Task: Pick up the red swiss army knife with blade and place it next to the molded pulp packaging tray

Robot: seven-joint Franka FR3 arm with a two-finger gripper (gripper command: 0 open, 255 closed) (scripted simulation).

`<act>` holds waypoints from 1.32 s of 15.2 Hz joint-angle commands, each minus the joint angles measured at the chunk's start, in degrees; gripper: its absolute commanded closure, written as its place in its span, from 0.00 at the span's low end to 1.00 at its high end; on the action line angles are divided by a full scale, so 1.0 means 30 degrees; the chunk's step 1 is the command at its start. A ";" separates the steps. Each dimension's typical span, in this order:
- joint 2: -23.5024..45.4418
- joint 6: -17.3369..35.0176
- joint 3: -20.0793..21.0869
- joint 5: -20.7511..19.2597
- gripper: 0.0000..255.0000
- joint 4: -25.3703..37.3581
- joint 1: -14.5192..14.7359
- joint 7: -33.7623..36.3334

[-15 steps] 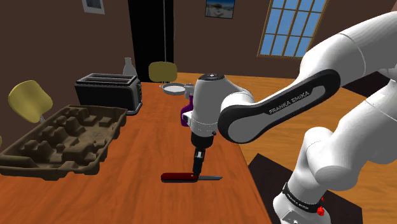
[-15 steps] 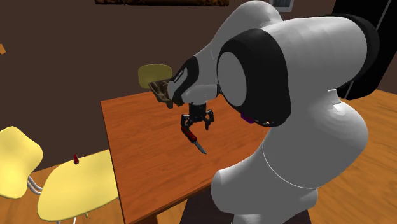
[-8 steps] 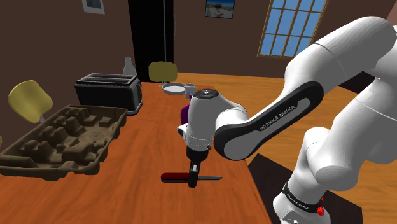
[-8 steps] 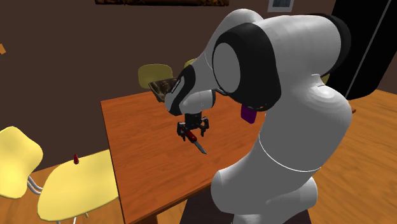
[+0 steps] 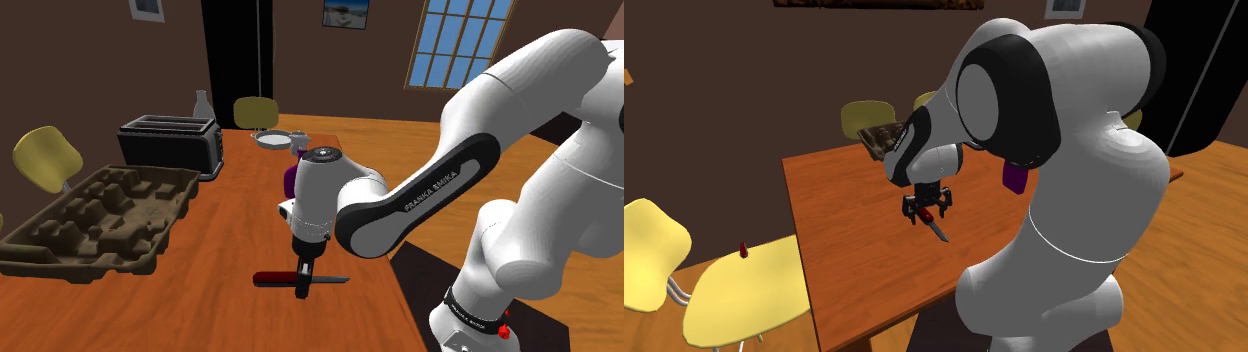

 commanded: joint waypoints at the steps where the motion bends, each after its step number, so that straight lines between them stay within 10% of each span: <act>1: 0.0000 0.0000 0.0000 0.0000 0.00 0.0000 0.0000 0.0000; 2: 0.0000 0.0000 0.0000 0.0000 0.00 0.0000 0.0000 0.0000; 3: 0.0000 0.0000 0.0000 0.0000 1.00 0.0000 0.0000 0.0000; 20: -0.1624 -0.2441 -0.0350 0.0483 1.00 0.0874 0.0181 -0.0430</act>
